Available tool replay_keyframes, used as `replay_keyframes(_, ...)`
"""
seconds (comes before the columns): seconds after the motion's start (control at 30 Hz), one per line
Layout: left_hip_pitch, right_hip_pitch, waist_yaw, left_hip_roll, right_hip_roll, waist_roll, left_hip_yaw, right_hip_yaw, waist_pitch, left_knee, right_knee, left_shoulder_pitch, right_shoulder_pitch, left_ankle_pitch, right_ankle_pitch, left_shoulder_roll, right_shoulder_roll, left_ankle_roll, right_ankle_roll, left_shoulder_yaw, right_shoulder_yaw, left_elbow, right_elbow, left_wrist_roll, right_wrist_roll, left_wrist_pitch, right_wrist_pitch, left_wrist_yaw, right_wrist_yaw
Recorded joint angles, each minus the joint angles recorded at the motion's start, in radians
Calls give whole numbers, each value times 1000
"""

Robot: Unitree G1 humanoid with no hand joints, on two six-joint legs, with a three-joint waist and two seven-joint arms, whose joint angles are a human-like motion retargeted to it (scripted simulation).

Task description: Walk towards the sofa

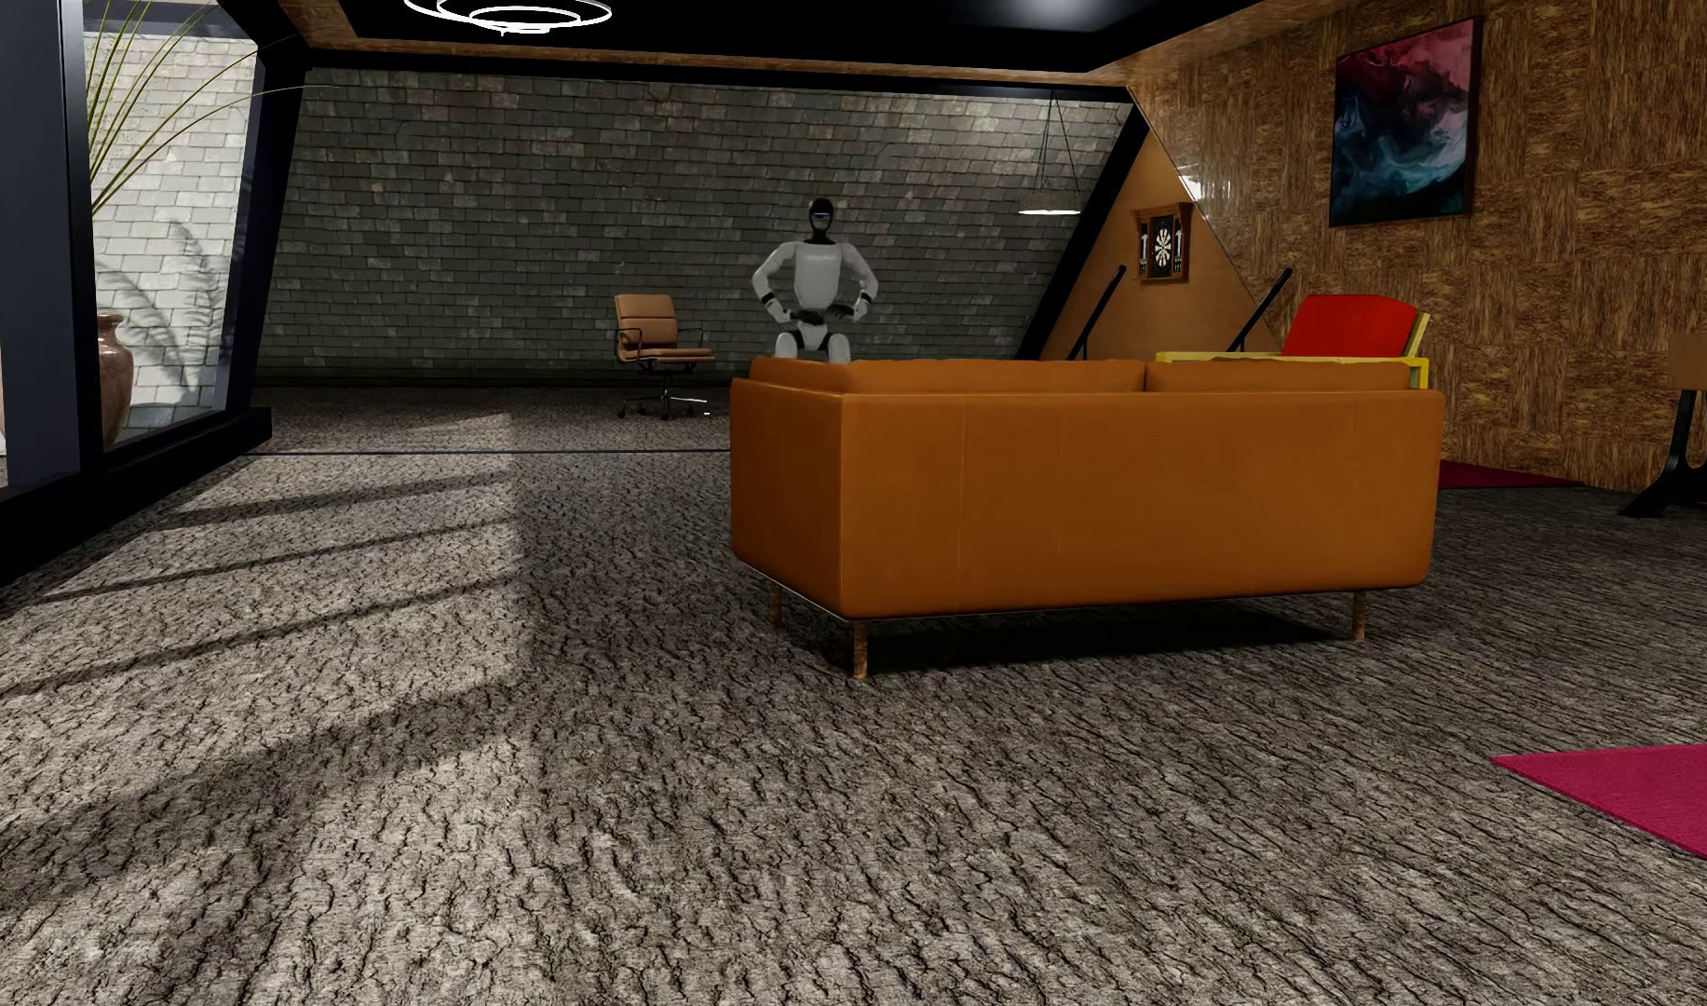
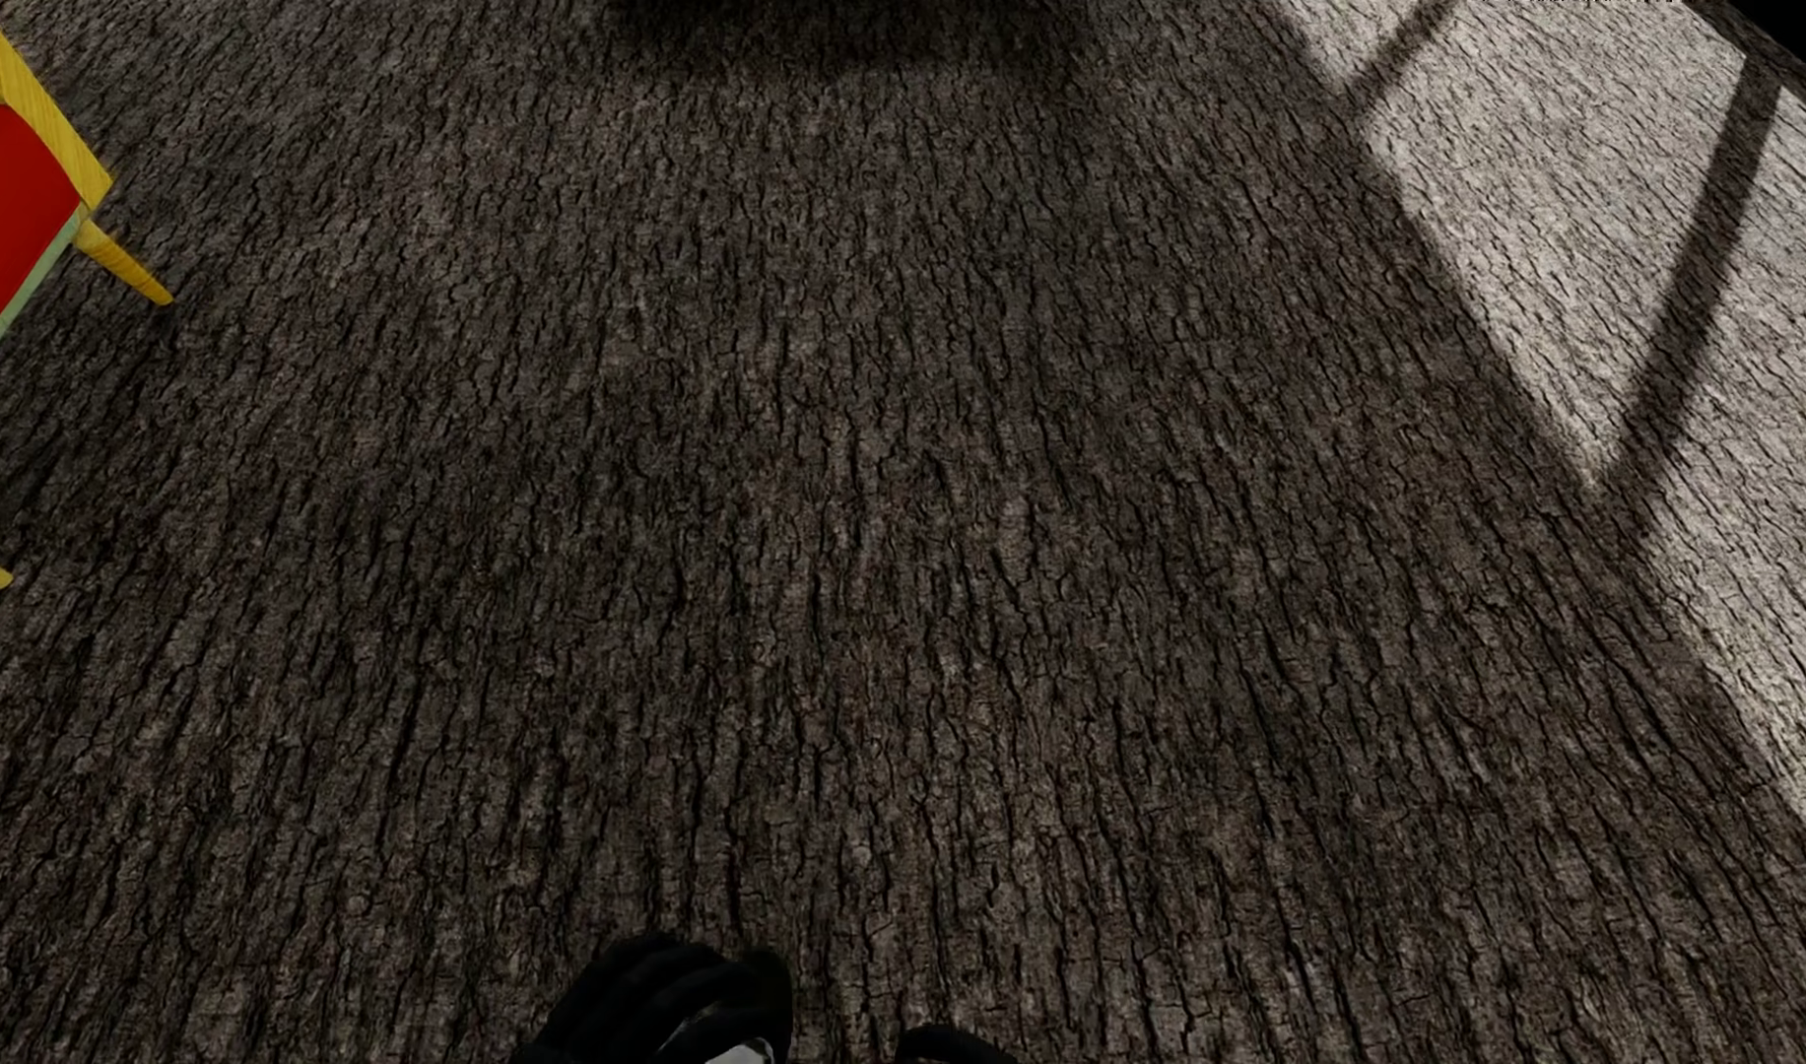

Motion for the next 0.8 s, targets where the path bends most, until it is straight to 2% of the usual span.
replay_keyframes(0.03, 13, 35, 3, -15, -6, -15, -23, 9, -5, -129, -28, 9, -5, -2, -13, -16, -3, -59, 5, 19, 15, 5, 3, 12, 7, -5, 10, 0, -4)
replay_keyframes(0.07, 8, 70, 5, -19, -14, -28, -13, 15, -10, -129, -46, 11, -7, 75, -24, -32, -7, -72, 12, 36, 26, 6, 5, 29, 26, -15, 19, 0, 0)
replay_keyframes(0.1, -7, 102, 6, -24, -22, -41, 4, 20, -14, -62, -48, 7, -6, 144, -36, -48, -8, -46, 22, 52, 26, -8, 6, 38, 47, -30, 23, -1, 5)
replay_keyframes(0.13, -18, 133, 9, -41, -37, -58, 8, 18, -19, 17, -44, 2, -1, 145, -36, -63, -6, -12, 24, 62, 12, -35, 10, 33, 52, -47, 24, 0, 2)
replay_keyframes(0.17, -11, 162, 11, -60, -53, -79, 13, 14, -25, 72, -27, 0, 8, 115, 4, -74, 4, 13, 19, 70, -15, -65, 19, 17, 28, -60, 23, 0, -21)
replay_keyframes(0.23, 51, 174, 13, -88, -97, -124, 45, 18, -42, 73, 18, 9, 0, 51, 161, -79, 26, 36, 2, 87, -33, -86, 50, -4, -26, -64, 22, 0, -69)
replay_keyframes(0.27, 89, 150, 15, -94, -121, -145, 69, 29, -49, 45, 72, 17, -9, 36, 259, -85, 28, 44, 2, 98, -16, -77, 66, 3, -22, -62, 18, 0, -71)
replay_keyframes(0.3, 123, 108, 19, -97, -147, -163, 95, 30, -54, 26, 157, 24, -29, 18, 350, -97, 13, 52, -4, 109, 27, -62, 83, 14, 4, -61, 14, 0, -72)
replay_keyframes(0.37, 172, -18, 25, -112, -236, -193, 152, 18, -54, 38, 415, 40, -62, -38, 513, -125, -39, 70, 54, 119, 104, -39, 77, 35, 29, -68, 14, 0, -49)
replay_keyframes(0.4, 192, -86, 25, -129, -306, -210, 181, 8, -51, 59, 552, 43, -91, -73, 576, -133, -68, 80, 84, 114, 137, -36, 55, 33, 35, -75, 15, 0, -29)
replay_keyframes(0.43, 220, -159, 20, -150, -338, -227, 204, 35, -46, 74, 678, 43, -115, -107, 568, -137, -86, 89, 92, 108, 159, -40, 33, 22, 35, -82, 21, 0, -20)
replay_keyframes(0.47, 248, -232, 16, -170, -321, -240, 226, 87, -42, 89, 772, 42, -129, -141, 503, -141, -95, 98, 133, 105, 168, -46, 15, 7, 28, -90, 31, 0, -25)
replay_keyframes(0.5, 280, -295, 15, -186, -303, -248, 246, 123, -38, 98, 826, 24, -139, -170, 450, -140, -95, 105, 133, 85, 168, -51, 16, -19, 21, -79, 37, 0, -44)
replay_keyframes(0.53, 316, -347, 14, -198, -300, -252, 263, 133, -35, 102, 836, 11, -137, -194, 378, -132, -93, 110, 156, 61, 159, -46, 20, -35, 14, -64, 43, 0, -59)
replay_keyframes(0.6, 391, -436, 7, -217, -292, -251, 285, 120, -31, 94, 756, 19, -99, -231, 217, -113, -101, 117, 88, 34, 122, -10, 4, -27, -4, -62, 62, 0, -59)
replay_keyframes(0.67, 460, -502, -6, -229, -252, -242, 295, 100, -28, 65, 565, 13, -67, -248, 148, -99, -108, 120, 41, -7, 74, 17, -18, -39, -22, -52, 75, -1, -46)
replay_keyframes(0.7, 489, -525, -14, -233, -221, -235, 297, 98, -27, 47, 441, 5, -51, -252, 145, -95, -111, 120, 33, -26, 52, 25, -34, -53, -33, -45, 84, -1, -43)
replay_keyframes(0.73, 518, -541, -23, -237, -185, -227, 297, 104, -28, 25, 305, 4, -42, -253, 186, -92, -97, 120, 12, -34, 26, 25, -31, -64, -41, -43, 83, -1, -41)
replay_keyframes(0.8, 583, -542, -37, -246, -115, -210, 295, 113, -31, -34, 16, -4, -10, -244, 301, -89, -77, 117, 12, -43, -29, 26, -31, -84, -50, -43, 78, 0, -35)
